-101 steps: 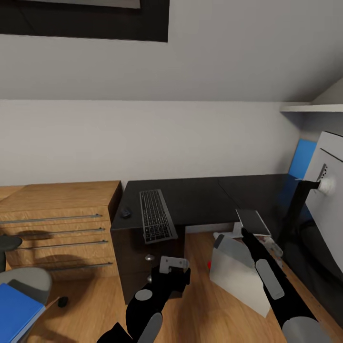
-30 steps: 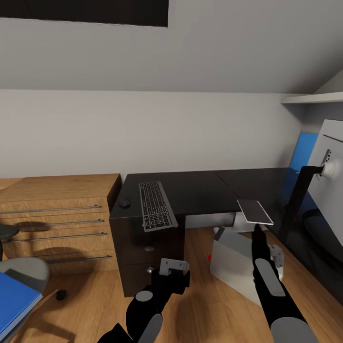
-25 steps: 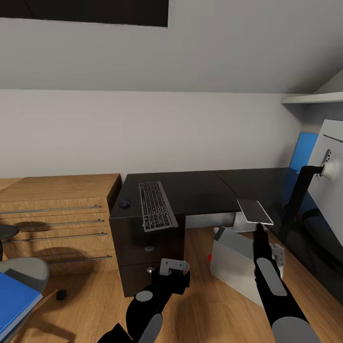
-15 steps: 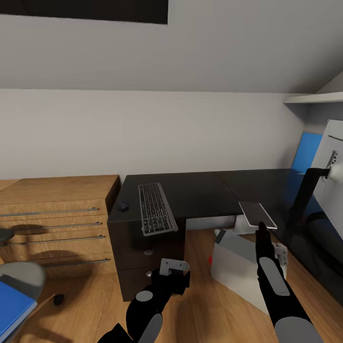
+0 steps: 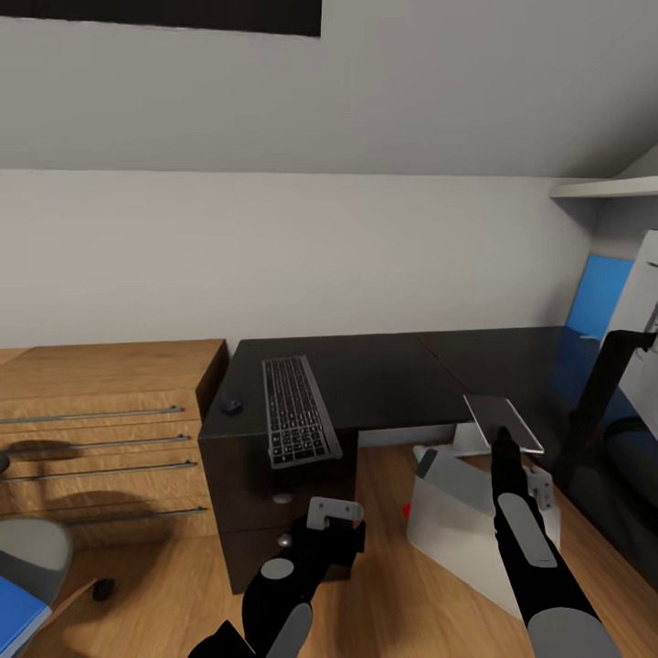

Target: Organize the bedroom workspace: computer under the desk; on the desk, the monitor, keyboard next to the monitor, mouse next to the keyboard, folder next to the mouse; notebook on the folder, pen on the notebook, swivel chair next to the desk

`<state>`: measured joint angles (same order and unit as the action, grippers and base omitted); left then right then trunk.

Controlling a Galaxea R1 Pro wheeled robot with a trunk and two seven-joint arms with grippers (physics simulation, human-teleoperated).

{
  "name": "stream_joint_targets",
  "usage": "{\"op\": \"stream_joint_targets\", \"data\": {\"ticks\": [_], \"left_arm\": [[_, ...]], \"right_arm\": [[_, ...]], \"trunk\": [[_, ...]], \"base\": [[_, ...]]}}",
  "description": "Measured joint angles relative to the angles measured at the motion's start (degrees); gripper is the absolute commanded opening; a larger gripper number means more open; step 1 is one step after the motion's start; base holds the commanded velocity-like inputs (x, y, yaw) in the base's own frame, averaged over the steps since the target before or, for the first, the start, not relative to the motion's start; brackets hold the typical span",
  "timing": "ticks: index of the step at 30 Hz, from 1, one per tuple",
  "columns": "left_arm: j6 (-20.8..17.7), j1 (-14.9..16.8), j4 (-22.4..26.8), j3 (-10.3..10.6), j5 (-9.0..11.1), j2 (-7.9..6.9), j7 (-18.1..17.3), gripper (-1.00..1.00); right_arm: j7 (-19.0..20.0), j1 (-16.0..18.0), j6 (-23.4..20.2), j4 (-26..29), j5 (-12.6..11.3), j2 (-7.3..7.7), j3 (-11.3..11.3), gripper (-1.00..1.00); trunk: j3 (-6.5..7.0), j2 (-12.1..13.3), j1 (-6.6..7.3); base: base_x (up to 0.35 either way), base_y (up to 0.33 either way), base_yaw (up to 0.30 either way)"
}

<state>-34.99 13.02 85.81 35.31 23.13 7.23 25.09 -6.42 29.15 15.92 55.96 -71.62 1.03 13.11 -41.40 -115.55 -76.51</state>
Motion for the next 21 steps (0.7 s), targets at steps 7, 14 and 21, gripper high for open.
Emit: {"op": "stream_joint_targets", "data": {"ticks": [7, 14, 21], "left_arm": [[-0.05, 0.0, 0.0, 0.51, 0.0, -0.01, 0.0, 1.0], [-0.05, 0.01, 0.0, 0.55, 0.0, -0.01, 0.0, 1.0], [-0.05, 0.01, 0.0, 0.56, 0.0, -0.02, -0.03, 1.0]], "right_arm": [[-0.02, 0.0, -0.07, -0.03, 0.0, 0.08, 0.0, 1.0], [-0.03, 0.0, -0.14, -0.03, 0.01, 0.18, 0.0, 1.0], [-0.03, 0.0, -0.17, -0.03, -0.01, 0.23, 0.0, 1.0]], "trunk": [[0.0, 0.0, -0.02], [0.0, 0.0, -0.02], [0.0, 0.0, 0.0]], "base": [[0.019, 0.0, 0.0], [0.008, 0.0, 0.0], [0.123, 0.0, 0.0]]}}
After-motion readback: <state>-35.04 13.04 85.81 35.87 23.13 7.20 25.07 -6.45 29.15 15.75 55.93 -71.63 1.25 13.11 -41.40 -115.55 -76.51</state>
